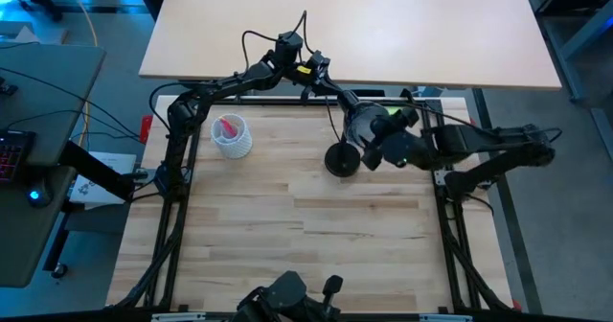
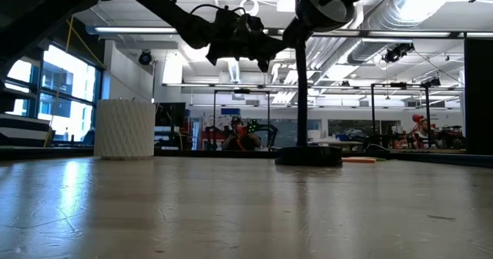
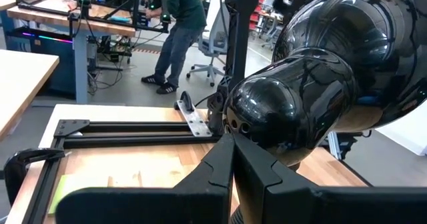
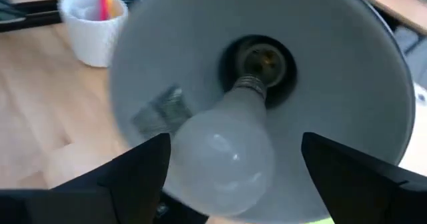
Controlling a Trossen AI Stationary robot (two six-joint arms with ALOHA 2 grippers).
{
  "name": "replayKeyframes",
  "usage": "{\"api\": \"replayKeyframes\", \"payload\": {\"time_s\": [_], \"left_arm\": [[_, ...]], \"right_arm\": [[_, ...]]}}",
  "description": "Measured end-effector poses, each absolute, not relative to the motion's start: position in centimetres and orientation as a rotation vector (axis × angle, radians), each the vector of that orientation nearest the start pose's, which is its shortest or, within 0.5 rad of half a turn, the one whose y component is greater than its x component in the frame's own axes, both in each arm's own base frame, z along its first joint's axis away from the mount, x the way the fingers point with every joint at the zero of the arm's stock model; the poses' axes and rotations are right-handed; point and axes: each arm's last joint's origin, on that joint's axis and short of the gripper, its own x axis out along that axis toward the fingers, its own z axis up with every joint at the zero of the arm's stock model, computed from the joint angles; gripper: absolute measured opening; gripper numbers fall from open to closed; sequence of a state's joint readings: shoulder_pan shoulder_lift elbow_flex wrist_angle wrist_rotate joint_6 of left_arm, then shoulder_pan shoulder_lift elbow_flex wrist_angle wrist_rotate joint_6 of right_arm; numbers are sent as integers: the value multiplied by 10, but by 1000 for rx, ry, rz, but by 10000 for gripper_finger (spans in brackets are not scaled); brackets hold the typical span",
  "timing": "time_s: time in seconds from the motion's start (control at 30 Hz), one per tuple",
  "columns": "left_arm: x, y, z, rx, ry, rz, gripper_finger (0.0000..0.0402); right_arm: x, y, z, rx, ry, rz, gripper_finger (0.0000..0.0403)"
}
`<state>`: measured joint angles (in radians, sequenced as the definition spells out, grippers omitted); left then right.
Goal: Screw lightbulb
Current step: Insert the light bulb into the desk lamp
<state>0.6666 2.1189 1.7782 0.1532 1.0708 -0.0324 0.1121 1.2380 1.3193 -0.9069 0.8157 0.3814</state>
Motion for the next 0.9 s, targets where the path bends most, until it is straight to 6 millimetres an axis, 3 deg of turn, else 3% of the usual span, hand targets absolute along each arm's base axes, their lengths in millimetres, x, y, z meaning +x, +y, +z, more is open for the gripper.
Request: {"api": "replayKeyframes", "payload": {"time_s": [0.4,0.63,0.9], "left_arm": [[400,282,288,-178,133,-403,3],[400,281,288,-183,134,-415,3],[398,282,288,-198,144,-418,3]], "right_arm": [[246,-5,357,31,675,-766,337],[254,-4,350,-3,707,-771,290],[250,-5,354,-33,693,-793,247]]}}
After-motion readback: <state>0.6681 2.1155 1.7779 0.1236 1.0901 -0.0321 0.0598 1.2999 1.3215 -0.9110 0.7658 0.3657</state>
